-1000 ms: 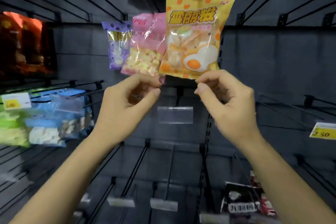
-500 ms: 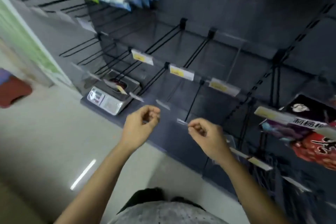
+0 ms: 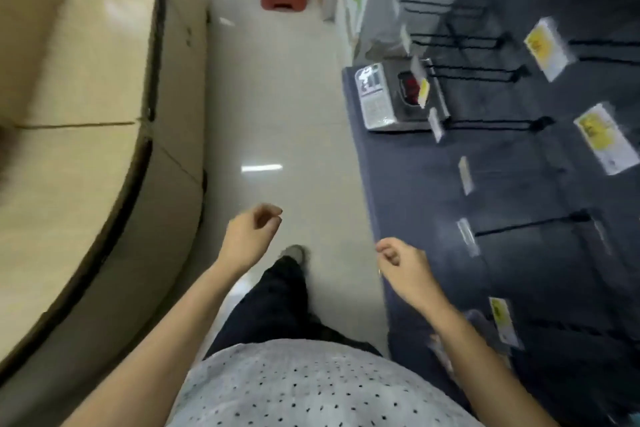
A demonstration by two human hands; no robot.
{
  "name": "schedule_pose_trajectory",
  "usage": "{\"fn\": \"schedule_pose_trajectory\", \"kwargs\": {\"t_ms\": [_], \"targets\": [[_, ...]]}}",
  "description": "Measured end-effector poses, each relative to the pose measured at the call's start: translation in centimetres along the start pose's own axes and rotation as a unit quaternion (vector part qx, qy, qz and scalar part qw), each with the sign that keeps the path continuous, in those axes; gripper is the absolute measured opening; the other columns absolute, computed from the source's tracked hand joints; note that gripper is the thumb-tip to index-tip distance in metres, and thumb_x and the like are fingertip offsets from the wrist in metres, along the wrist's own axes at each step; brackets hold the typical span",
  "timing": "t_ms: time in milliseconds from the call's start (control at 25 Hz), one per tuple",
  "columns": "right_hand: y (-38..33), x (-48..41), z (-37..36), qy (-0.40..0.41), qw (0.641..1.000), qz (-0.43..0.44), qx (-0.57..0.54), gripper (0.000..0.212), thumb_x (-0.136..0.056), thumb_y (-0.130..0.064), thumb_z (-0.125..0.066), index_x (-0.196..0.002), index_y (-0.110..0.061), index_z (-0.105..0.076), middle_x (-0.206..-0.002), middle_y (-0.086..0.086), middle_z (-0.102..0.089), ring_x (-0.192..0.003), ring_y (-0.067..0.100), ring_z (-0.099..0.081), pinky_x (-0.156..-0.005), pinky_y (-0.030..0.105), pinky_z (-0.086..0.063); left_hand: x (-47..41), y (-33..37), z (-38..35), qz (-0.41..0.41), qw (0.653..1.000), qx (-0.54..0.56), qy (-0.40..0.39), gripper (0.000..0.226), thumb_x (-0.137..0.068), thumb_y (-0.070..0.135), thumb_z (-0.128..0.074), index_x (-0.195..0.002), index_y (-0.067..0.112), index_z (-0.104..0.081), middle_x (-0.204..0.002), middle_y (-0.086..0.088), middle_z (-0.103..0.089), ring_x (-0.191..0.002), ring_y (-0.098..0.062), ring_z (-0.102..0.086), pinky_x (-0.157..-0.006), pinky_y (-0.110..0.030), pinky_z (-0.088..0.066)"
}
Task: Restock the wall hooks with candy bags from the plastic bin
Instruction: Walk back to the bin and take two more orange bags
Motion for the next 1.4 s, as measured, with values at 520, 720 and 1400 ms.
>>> {"fn": "schedule_pose_trajectory", "kwargs": {"t_ms": [520, 720, 1400], "targets": [[-25.1, 15.3, -30.4, -0.412, 0.781, 0.402, 0.242, 0.019, -0.089, -0.020, -0.054, -0.104, -0.018, -0.065, -0.089, -0.005, -0.064, -0.083, 0.016, -0.059, -0.072, 0.024, -0.040, 37.5, -30.4, 6.3, 0.410, 0.757, 0.317, 0.397, 0.012, -0.093, 0.009, -0.061, -0.101, 0.013, -0.069, -0.096, -0.011, -0.071, -0.098, -0.028, -0.066, -0.079, -0.028, -0.045], [-28.3, 26.6, -41.6, -0.472, 0.692, 0.467, 0.284, 0.019, -0.091, -0.020, -0.055, -0.108, -0.017, -0.064, -0.096, -0.004, -0.061, -0.087, 0.014, -0.056, -0.074, 0.024, -0.039, 47.8, -37.8, 6.2, 0.466, 0.692, 0.360, 0.418, 0.014, -0.092, 0.007, -0.061, -0.102, 0.011, -0.070, -0.099, -0.012, -0.071, -0.093, -0.025, -0.066, -0.079, -0.027, -0.045], [-40.6, 39.8, -68.3, -0.508, 0.649, 0.430, 0.370, 0.018, -0.091, -0.017, -0.054, -0.106, -0.013, -0.063, -0.095, 0.001, -0.065, -0.084, 0.016, -0.057, -0.072, 0.023, -0.039, 54.9, -61.6, 33.8, 0.441, 0.690, 0.352, 0.453, 0.015, -0.093, 0.010, -0.060, -0.105, 0.013, -0.069, -0.094, -0.006, -0.067, -0.087, -0.017, -0.061, -0.067, -0.013, -0.042]]}}
Point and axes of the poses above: each hand's wrist, its own x-axis away from the middle knuckle, its own z-axis out of the back of the hand, y = z × x, the point moved 8 cm from there along -x, towards the middle knuckle
